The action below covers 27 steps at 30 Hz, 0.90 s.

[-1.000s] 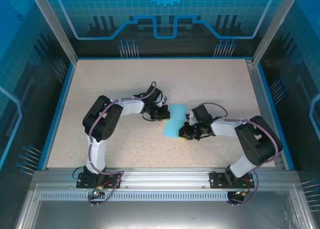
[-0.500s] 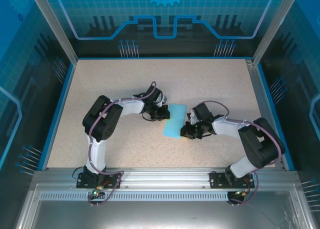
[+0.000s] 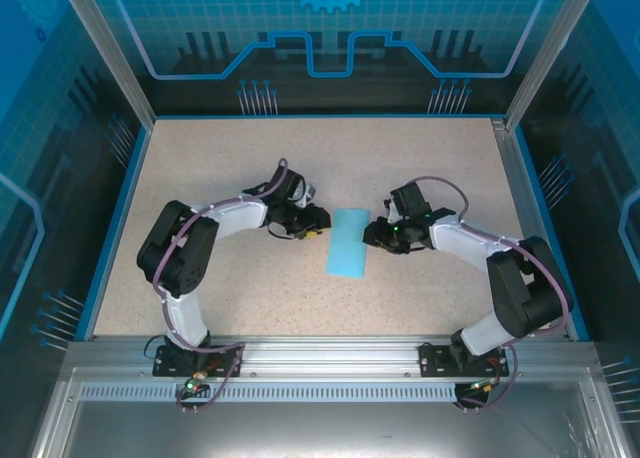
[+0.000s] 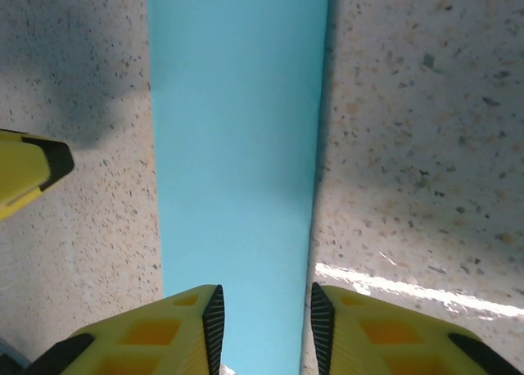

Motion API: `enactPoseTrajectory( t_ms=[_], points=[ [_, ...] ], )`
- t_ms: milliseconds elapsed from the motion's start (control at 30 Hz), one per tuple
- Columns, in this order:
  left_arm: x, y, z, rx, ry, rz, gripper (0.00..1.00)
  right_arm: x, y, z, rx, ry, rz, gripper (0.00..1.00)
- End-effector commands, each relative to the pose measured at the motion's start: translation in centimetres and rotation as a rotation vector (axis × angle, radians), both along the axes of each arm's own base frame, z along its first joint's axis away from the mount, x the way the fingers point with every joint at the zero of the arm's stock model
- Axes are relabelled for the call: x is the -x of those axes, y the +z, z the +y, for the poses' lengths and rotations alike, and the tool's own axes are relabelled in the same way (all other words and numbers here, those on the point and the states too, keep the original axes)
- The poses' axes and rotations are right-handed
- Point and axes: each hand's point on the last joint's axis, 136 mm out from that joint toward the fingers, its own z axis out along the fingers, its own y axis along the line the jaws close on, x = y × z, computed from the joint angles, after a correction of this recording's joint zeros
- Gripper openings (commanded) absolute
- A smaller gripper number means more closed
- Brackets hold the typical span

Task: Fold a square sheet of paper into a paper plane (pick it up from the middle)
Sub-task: Fold the square sheet of paper in half at the center of the table.

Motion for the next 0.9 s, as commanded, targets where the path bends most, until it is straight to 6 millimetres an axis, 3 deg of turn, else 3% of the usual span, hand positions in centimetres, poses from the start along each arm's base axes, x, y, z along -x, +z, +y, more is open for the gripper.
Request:
enactPoseTrajectory(
  t_ms=[0,167,533,867],
  points=[
    [-0.4,0.8,0.2,0.101,0.024,0.035,0.41,-0.2,-0.5,1.0,-0.011,0.013,0.039,0.36],
    [-0.2,0.5,-0.1,0.125,0.019,0.060,0.43,-1.0,-0.4,2.8,-0.047,0.038,0.040,0.39],
    [-0.1,-0.1,-0.4,0.124,0.010,0.084,0.44,-1.0,-1.9,3.1,-0.039,0.045,0.068,0.40],
    [0.3,0.0,-1.0,0.118,-0.023,0.090,0.46,0.9,-4.9,0.8,0.075,0.020,0.139,0.39]
  ],
)
